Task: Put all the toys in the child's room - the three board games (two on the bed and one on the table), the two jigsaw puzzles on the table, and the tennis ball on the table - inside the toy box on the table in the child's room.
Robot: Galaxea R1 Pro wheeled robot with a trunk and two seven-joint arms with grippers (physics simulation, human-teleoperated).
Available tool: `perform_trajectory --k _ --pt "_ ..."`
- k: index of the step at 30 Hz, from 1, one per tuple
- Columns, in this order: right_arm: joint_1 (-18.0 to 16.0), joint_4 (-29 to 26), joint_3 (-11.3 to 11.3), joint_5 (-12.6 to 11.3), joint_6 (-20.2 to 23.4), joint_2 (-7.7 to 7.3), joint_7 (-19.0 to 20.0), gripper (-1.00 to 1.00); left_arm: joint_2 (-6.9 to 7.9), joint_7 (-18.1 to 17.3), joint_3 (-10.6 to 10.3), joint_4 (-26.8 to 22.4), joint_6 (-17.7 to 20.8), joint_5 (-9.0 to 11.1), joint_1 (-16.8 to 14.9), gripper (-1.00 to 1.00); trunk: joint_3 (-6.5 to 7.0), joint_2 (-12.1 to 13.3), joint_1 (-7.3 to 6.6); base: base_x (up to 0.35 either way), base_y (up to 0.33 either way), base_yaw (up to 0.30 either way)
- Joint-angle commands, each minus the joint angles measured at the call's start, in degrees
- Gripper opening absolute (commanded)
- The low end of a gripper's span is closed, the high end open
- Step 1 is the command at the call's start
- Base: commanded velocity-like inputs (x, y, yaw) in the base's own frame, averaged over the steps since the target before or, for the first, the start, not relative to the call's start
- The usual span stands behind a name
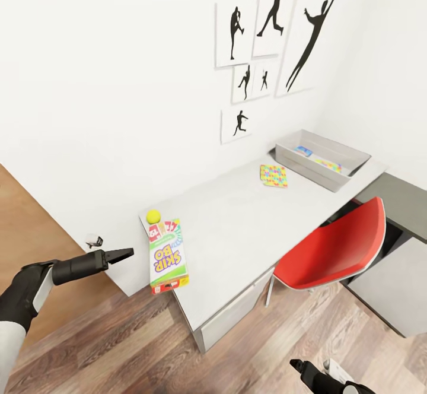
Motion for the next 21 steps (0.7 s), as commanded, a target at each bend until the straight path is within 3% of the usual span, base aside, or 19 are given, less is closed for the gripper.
perform_trajectory --k 1,8,21 --pt "-0.03 -0.05 -0.09 -0.24 0.01 0.02 -0.09 1.00 0.00 -0.17 0.00 0.01 0.60 0.04 -0.04 1.00 0.00 -0.10 0.03 0.000 0.000 0.000" --pt "-0.03 0.02 -0.01 -0.12 -2.56 0.01 -0.05 1.00 0.01 -0.24 0.00 0.02 0.61 0.03 -0.04 1.00 0.65 -0.10 0.03 0.000 0.000 0.000" --pt "-0.03 0.03 -0.01 -0.43 -2.97 -0.05 0.00 1.00 0.13 -0.59 -0.11 0.00 0.76 -0.03 -0.04 1.00 1.87 -0.10 0.03 0.000 0.000 0.000"
